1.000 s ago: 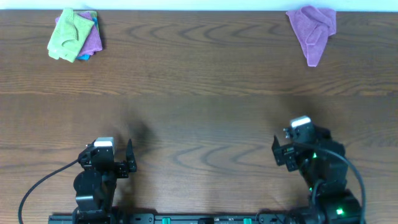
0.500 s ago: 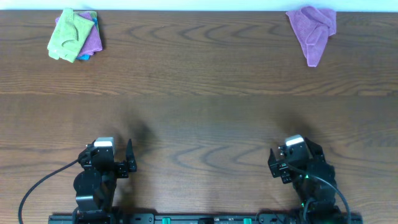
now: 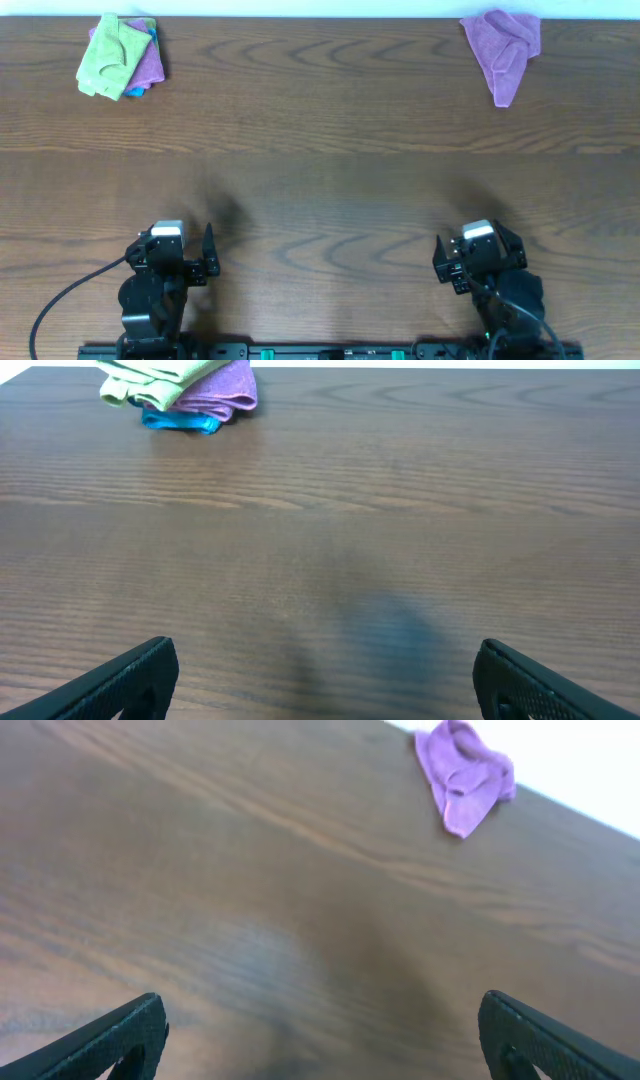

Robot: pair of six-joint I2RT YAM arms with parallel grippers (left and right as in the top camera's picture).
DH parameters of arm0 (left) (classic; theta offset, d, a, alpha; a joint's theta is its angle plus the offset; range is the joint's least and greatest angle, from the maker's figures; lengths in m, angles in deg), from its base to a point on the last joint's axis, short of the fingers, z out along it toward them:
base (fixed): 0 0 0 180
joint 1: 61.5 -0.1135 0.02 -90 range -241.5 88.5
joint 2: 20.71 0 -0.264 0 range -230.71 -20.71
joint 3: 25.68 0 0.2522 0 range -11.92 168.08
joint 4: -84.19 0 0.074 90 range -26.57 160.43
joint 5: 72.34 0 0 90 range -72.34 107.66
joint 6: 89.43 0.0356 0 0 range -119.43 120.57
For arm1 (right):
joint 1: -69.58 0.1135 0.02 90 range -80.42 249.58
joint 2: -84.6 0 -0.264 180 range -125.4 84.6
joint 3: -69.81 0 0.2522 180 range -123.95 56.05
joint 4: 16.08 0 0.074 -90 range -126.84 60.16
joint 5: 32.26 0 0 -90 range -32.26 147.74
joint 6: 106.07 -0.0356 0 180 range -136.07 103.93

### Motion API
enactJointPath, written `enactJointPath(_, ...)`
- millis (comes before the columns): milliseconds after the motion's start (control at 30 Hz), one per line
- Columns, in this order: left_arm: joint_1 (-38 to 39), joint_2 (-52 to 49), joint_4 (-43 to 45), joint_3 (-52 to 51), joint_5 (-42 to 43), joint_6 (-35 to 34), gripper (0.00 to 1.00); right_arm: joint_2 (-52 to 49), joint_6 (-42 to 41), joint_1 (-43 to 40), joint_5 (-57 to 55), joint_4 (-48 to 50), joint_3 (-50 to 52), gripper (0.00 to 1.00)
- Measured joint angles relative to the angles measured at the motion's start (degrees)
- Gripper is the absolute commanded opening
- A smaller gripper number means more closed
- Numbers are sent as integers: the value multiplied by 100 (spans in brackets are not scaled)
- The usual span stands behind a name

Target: Fold the cloth

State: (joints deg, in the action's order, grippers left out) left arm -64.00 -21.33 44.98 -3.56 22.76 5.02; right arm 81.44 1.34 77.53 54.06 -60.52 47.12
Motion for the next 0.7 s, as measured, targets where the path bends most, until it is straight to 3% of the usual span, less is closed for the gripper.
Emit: enactJointPath(700, 0, 0, 0, 0, 0, 0, 95, 232, 0, 0, 0, 2, 0, 99)
